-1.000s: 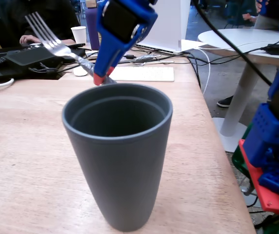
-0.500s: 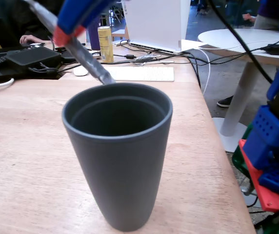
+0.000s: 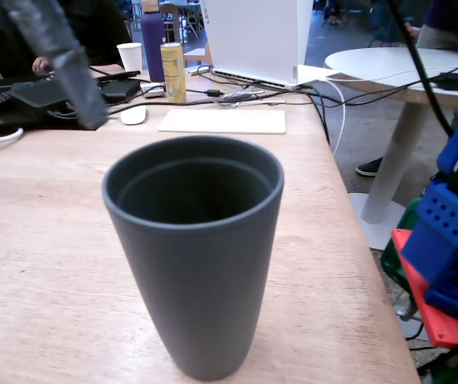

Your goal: Grab the fork and place it in gray glass

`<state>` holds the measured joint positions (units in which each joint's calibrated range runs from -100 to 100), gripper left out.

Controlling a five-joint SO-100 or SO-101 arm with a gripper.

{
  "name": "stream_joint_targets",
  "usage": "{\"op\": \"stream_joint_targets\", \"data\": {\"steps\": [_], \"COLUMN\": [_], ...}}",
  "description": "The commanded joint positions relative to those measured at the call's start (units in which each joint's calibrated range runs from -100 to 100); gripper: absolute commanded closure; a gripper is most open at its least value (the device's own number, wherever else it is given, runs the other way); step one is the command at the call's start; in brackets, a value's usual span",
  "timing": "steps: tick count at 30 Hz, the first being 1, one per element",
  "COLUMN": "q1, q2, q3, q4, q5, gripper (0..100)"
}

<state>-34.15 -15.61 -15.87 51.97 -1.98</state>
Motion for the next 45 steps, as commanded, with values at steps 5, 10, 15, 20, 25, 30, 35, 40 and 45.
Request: {"op": "stream_joint_targets", "data": {"steps": [5,10,15,20,25,30,35,40,45], "q1": [-2.9,-2.7,-2.7,-3.1,-8.2,-7.3,-6.0,-6.1,-6.0], "q2": [-5.7,-12.6,-15.0,-15.4,-20.3,-25.3,-29.9,-31.3,-31.3], "q3": [2.9,11.7,19.5,25.4,32.8,44.7,53.3,54.4,59.6], "q4": [-7.7,-7.8,-7.8,-7.9,-12.4,-20.9,-21.0,-21.2,-31.4], "q5": [0.2,0.2,0.2,0.1,0.1,0.2,3.5,4.0,4.1], "gripper": [100,100,100,100,100,100,100,100,100]}}
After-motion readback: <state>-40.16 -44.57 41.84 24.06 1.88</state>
